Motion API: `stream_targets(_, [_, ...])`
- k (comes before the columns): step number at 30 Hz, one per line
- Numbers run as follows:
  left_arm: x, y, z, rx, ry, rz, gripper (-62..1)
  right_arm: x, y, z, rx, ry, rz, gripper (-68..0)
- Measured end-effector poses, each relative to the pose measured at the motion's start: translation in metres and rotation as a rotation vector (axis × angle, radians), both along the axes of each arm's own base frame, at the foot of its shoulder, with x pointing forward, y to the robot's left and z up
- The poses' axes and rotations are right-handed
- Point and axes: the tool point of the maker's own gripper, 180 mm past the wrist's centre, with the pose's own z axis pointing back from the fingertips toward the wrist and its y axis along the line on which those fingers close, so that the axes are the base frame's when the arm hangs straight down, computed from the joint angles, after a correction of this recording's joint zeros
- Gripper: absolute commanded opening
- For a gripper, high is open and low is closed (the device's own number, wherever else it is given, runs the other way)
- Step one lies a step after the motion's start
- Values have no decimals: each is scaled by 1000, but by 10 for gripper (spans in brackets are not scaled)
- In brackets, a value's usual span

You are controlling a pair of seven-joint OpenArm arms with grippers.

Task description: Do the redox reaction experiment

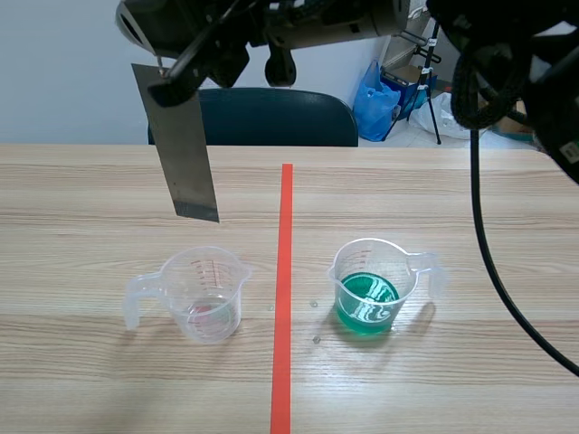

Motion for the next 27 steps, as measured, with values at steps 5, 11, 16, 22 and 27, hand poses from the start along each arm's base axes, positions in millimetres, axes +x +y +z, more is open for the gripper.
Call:
stream_targets(5, [0,0,0,0,0,0,14,-3,1,2,18,19,16,-669])
stream_targets(11, [0,0,0,0,0,0,14,-4,1,0,19,24,16,-669])
stream_targets(16, [0,0,0,0,0,0,14,-4,2,1,22,23,17,-669])
stream_targets(22, [0,0,0,0,0,0,14,-5,2,2,29,30,23,-669])
stream_targets(27, [0,0,0,0,0,0,14,-5,2,2,29,30,23,-669])
